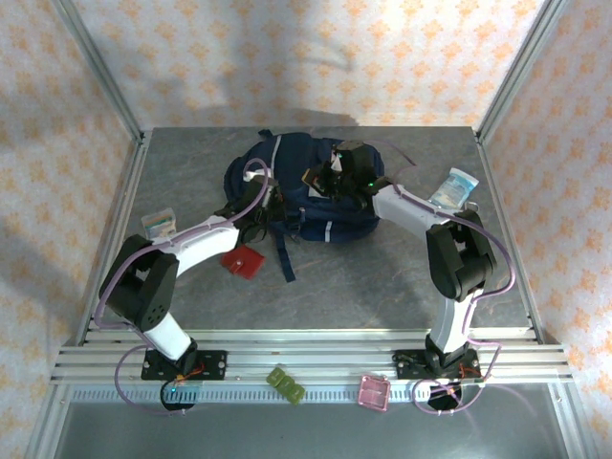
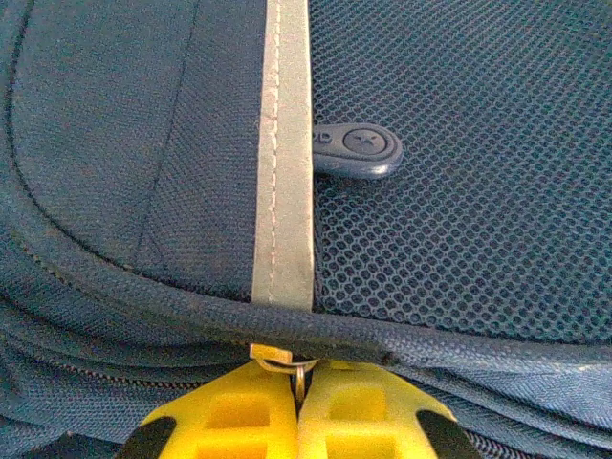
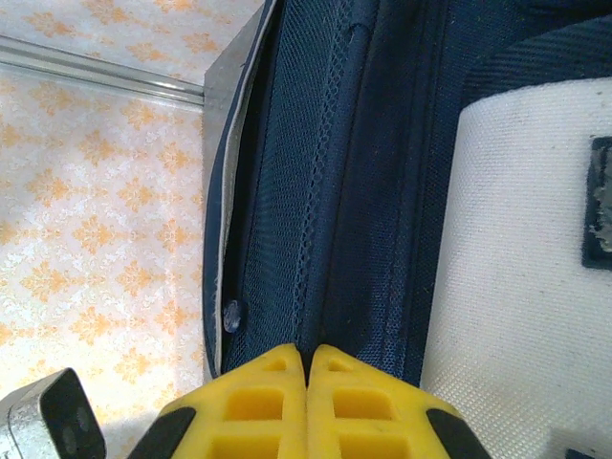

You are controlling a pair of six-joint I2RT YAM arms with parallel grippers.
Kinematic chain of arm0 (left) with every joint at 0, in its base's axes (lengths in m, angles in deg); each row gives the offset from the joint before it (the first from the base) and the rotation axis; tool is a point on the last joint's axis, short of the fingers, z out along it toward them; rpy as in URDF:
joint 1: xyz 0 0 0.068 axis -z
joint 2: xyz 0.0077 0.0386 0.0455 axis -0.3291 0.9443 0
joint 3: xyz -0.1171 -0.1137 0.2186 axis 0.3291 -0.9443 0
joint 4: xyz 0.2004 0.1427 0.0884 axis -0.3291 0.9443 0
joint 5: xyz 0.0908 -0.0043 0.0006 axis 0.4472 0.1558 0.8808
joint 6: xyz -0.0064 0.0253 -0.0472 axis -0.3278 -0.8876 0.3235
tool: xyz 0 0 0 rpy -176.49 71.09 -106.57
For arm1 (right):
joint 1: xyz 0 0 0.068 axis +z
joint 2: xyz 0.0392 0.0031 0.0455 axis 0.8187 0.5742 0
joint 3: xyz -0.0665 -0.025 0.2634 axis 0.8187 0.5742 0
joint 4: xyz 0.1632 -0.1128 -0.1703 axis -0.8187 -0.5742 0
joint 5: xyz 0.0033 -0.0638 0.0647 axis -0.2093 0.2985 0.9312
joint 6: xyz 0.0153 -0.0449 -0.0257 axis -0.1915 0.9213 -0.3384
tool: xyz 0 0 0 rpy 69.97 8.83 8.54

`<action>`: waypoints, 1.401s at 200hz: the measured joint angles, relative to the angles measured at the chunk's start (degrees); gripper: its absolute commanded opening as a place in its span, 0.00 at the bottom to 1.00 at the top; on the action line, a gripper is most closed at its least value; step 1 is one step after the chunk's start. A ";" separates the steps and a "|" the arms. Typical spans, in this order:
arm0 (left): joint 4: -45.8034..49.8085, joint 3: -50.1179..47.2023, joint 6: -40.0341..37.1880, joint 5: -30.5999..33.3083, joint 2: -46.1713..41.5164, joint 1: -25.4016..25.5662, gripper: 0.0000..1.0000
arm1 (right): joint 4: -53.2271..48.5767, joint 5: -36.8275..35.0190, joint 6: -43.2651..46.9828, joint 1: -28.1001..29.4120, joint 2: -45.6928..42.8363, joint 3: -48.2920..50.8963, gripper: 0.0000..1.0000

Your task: Pack the student bag

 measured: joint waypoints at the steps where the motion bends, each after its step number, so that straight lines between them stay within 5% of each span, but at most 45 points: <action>1: 0.02 0.00 0.00 0.00 0.00 -0.02 0.00 | 0.00 0.00 0.00 0.00 0.00 0.00 0.00; 102: 1.38 -6.29 -0.26 -2.89 -6.43 -7.56 0.00 | 3.39 3.43 0.07 -0.50 -0.04 1.90 0.00; 150: 3.74 -6.71 -1.57 -2.67 -6.58 -5.55 0.00 | 3.61 2.80 1.36 -2.54 1.01 -2.84 0.00; 182: 4.70 -6.71 -1.46 -2.73 -6.99 -1.90 0.00 | 0.24 1.75 3.58 -2.84 3.45 -8.70 0.37; 204: 4.70 -6.58 -1.27 -3.58 -6.99 -0.02 0.00 | -2.03 0.96 3.45 -2.56 1.88 -5.84 0.48; 280: 4.72 -5.16 0.24 -7.17 -6.95 1.40 0.00 | -5.42 1.97 -2.14 -0.17 -12.96 14.53 0.50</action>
